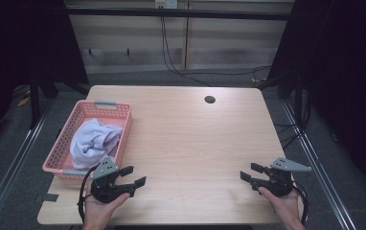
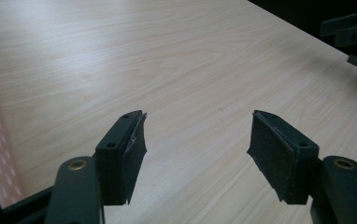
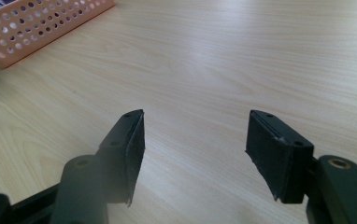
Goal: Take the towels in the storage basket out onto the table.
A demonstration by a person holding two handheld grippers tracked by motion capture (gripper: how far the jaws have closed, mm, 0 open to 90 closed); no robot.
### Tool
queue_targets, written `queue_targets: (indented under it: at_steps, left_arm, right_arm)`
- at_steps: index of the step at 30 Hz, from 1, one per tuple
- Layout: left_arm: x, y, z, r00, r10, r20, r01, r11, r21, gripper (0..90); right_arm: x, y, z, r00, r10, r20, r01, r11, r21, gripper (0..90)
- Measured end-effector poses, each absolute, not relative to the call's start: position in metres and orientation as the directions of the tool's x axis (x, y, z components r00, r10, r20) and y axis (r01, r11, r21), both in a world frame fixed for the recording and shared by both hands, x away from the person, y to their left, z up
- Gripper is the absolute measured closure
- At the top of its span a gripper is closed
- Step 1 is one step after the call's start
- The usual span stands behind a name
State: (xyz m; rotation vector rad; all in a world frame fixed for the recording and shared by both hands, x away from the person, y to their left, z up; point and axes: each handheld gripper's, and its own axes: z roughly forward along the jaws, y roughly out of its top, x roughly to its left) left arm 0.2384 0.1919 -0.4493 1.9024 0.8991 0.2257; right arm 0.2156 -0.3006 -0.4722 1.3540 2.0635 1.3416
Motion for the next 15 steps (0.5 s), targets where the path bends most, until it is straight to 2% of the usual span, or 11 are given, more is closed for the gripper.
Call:
queue_targets:
  at_steps: [15]
  left_arm:
    - [0.242,0.192,-0.438,0.706,0.676,-0.21,0.482,-0.243,0.842,35.6]
  right_arm:
    - [0.218,-0.298,-0.475,-0.522,0.83,0.199,0.54,0.141,0.83,34.1]
